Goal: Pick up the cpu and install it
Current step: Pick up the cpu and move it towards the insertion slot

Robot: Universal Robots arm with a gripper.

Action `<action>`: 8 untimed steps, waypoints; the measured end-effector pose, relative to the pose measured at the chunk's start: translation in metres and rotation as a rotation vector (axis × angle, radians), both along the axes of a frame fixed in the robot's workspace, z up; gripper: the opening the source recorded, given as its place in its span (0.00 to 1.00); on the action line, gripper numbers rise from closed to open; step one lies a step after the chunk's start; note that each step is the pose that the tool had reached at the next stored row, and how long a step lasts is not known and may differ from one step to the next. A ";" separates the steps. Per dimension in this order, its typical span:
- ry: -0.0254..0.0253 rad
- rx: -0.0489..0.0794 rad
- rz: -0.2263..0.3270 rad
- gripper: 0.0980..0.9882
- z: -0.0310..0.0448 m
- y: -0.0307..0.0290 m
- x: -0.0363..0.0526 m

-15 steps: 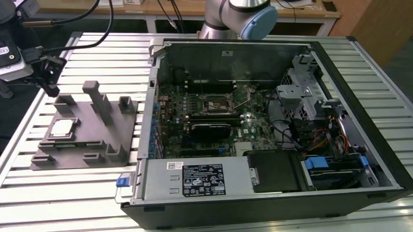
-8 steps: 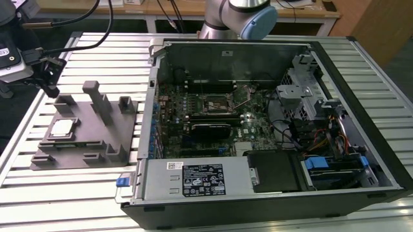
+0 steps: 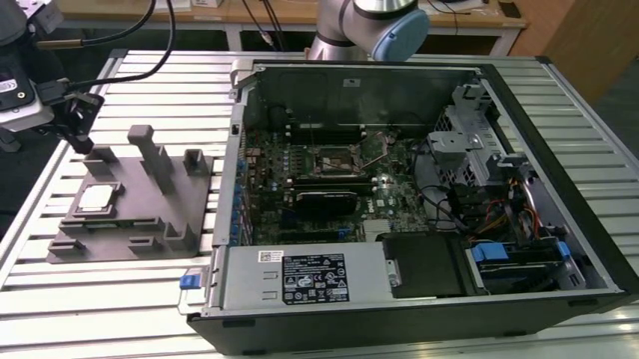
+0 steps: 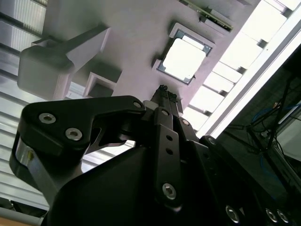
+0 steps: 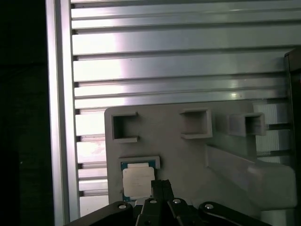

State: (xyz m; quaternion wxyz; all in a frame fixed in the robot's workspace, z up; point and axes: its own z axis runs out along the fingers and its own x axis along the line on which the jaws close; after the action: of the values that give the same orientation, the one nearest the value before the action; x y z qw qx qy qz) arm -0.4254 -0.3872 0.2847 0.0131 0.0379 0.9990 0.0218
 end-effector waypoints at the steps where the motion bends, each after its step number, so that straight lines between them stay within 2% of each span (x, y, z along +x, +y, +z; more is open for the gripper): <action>1: 0.0001 0.000 0.000 0.01 -0.0008 0.0000 -0.0001; 8: 0.0001 0.000 0.000 0.01 -0.0049 -0.0006 -0.0010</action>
State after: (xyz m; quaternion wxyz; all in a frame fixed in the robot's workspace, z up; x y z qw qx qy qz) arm -0.4264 -0.3878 0.2799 0.0130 0.0378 0.9990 0.0218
